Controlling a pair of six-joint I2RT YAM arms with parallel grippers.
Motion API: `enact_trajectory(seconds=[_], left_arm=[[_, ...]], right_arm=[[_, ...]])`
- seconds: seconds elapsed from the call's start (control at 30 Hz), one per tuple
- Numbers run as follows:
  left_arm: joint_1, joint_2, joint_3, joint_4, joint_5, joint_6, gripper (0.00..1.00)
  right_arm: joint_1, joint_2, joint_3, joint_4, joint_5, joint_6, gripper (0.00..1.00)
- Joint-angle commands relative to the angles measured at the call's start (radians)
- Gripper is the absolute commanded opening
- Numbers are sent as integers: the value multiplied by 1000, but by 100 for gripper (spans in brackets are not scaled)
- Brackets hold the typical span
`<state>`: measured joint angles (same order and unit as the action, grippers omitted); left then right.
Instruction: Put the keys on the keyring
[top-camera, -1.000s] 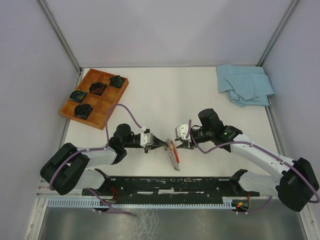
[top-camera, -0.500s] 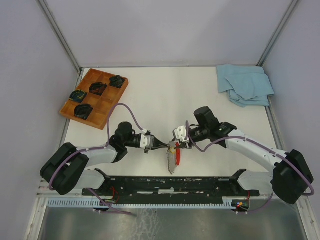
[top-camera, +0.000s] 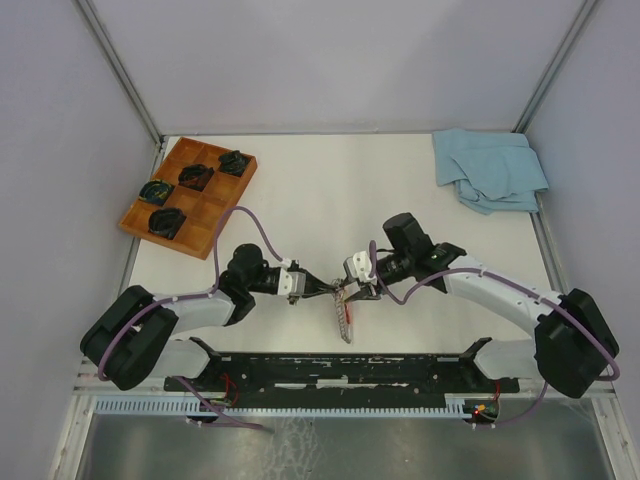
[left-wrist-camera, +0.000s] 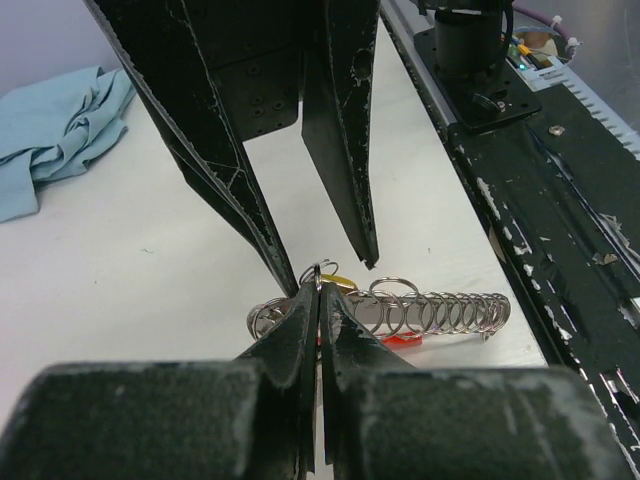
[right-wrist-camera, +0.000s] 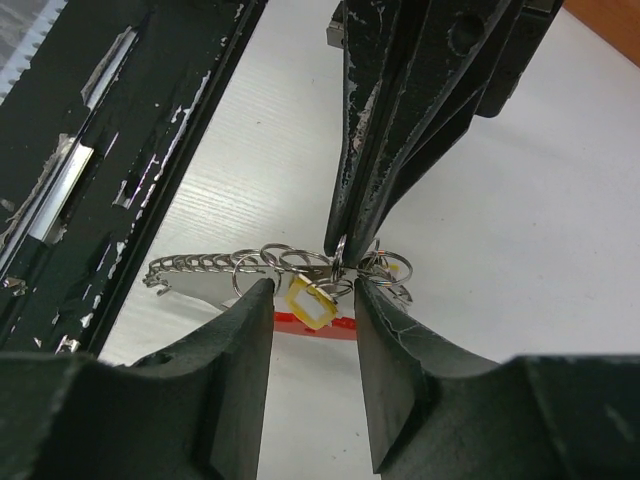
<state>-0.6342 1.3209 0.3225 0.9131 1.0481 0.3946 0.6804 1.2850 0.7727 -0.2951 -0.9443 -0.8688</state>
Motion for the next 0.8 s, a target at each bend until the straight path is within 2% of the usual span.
enact_trajectory(seconds=[0.0, 0.3, 0.53, 0.63, 0.77], left_arm=[[5, -16, 9, 110, 21, -37, 3], [5, -11, 6, 123, 22, -46, 3], [5, -19, 6, 89, 26, -27, 3], [4, -32, 5, 63, 24, -12, 3], [-3, -50, 6, 22, 7, 19, 3]], right_arm=[[1, 14, 25, 76, -58, 20, 45], [1, 34, 20, 111, -72, 48, 39], [1, 40, 36, 51, -58, 49, 30], [1, 48, 45, 47, -56, 128, 24], [2, 57, 58, 96, -26, 318, 16]])
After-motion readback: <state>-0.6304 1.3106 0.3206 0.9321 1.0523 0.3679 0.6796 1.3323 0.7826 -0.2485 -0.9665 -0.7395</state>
